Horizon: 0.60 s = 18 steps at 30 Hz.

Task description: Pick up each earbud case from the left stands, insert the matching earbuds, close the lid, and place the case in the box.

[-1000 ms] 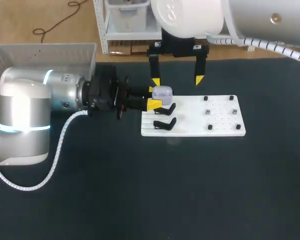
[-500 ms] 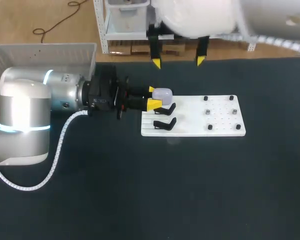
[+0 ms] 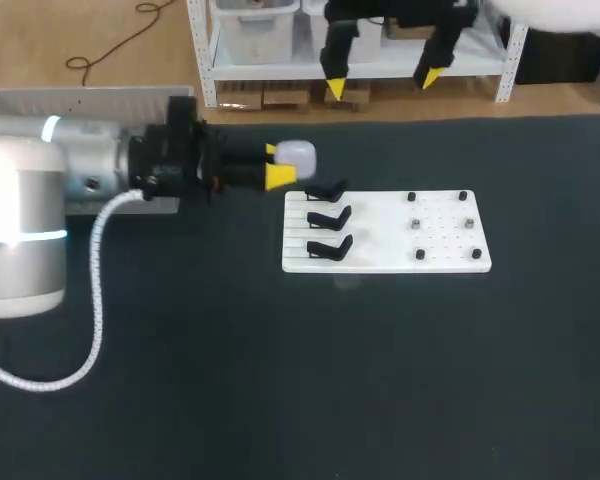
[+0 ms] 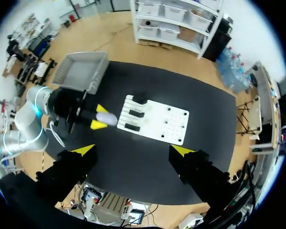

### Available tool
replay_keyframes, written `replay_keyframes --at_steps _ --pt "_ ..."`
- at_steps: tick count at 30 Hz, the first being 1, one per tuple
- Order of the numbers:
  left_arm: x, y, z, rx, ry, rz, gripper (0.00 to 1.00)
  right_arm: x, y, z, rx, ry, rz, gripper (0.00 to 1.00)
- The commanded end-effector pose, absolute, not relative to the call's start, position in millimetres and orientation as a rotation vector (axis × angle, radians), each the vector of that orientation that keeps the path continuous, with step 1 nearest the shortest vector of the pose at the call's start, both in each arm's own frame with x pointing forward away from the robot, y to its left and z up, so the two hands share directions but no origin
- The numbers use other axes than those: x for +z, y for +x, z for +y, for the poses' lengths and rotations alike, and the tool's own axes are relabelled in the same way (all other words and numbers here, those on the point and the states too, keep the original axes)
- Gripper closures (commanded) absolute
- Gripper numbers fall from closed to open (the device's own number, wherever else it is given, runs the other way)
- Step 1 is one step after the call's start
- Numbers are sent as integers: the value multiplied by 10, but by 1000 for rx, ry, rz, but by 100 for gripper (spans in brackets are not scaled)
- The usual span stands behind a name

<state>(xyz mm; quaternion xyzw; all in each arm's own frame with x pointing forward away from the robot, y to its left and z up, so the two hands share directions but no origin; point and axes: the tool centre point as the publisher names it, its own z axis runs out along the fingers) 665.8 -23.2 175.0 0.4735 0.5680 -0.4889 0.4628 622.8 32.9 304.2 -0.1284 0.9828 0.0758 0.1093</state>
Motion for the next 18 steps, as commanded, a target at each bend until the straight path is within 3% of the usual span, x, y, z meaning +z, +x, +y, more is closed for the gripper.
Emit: replay_keyframes --at_steps 1,18 --pt "1909 6621 53 -1001 1041 1465 100 2995 6039 200 345 -334 2631 0" --pt "1676 8071 1737 -447 772 1751 100 2995 6039 200 345 -334 2631 0"
